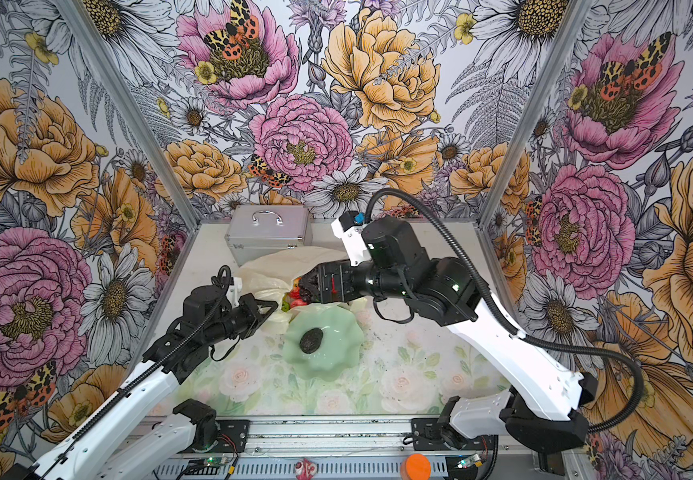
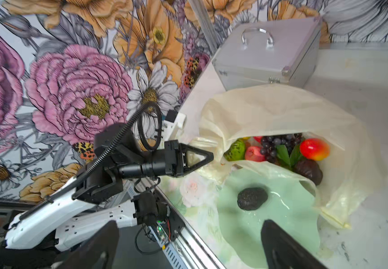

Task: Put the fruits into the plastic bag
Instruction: 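Move the right gripper over the bowl and lower onto the dark avocado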

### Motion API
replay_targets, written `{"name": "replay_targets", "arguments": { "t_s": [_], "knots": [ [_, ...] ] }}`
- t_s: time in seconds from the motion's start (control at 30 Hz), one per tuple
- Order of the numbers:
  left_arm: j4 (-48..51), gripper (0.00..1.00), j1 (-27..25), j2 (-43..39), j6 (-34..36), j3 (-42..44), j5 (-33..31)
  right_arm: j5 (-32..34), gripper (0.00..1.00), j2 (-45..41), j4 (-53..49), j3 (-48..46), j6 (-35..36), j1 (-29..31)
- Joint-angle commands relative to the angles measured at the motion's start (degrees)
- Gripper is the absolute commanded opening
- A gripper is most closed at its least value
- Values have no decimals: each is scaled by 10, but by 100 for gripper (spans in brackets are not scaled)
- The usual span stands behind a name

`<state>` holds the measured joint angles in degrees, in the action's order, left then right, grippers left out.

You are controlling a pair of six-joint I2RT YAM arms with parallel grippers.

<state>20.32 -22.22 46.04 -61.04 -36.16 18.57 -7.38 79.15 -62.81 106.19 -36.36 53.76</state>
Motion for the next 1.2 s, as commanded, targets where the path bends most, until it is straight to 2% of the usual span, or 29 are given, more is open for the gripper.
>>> {"name": "replay_targets", "arguments": {
  "t_s": [0.0, 0.17, 0.5, 1.17],
  "knots": [
    [5, 0, 4, -17, 14, -1, 9, 74, 97, 61, -144, 51, -23, 39],
    [16, 0, 3, -33, 13, 3, 4, 106, 97, 136, -197, 92, -51, 77],
    [25, 0, 1, -38, 13, 5, 0, 100, 97, 241, -179, 74, -62, 116],
    [68, 0, 5, -61, 28, -4, -6, 75, 99, 287, -39, -86, -82, 86]
  ]
}}
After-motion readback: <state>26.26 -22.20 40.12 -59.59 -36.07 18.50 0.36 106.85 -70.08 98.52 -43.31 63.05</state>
